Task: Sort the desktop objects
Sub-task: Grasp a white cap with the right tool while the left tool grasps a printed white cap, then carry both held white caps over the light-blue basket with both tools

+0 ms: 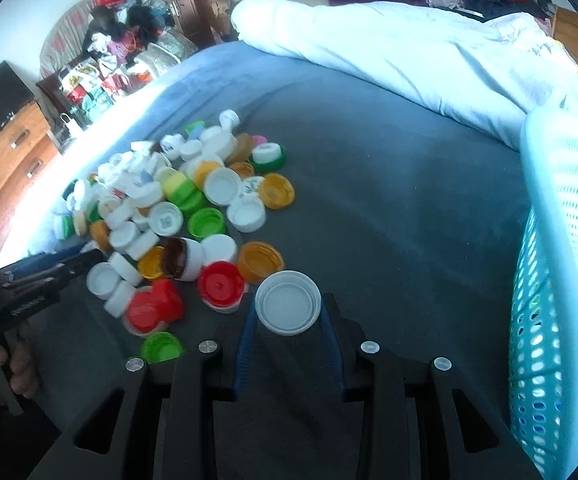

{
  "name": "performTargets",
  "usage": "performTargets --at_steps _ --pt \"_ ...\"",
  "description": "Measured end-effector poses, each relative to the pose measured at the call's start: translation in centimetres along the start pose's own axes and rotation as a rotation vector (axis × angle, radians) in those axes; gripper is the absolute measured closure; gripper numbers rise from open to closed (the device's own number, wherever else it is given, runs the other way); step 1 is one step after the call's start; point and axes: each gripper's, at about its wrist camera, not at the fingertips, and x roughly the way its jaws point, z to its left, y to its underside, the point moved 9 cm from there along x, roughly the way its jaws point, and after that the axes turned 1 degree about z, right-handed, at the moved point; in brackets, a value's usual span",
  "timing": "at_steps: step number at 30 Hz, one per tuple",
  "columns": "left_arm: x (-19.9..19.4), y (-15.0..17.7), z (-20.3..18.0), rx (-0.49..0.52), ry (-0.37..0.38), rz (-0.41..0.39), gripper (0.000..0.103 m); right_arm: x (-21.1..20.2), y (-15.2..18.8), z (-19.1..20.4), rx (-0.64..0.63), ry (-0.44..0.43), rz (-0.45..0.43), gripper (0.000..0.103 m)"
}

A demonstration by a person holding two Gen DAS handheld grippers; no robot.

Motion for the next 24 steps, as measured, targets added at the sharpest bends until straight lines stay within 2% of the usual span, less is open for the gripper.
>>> performTargets --at_steps 5,10,18,24 --pt "-3.0 -1.5 -0.3 0.011 -0.102 -0.035 0.078 -3.5 -1.1 1.9 -0.036 -0.029 -0.051 0.069" --pt "-5.7 -3.2 -1.1 0.040 -0.173 -0.074 0.078 -7.3 -2.3 3.3 -0.069 -0.038 -0.114 0.069" --pt "-8.8 -5.2 -3.7 0.081 -0.191 -0.123 0.078 -12.1 -2.8 2.7 -0.070 -0.023 -0.192 0.069" --pt "-9.5 -6.4 -7.4 0.123 -0.148 -0.134 0.078 -15.4 -2.8 -0.1 -0.036 0.014 -0.243 0.069"
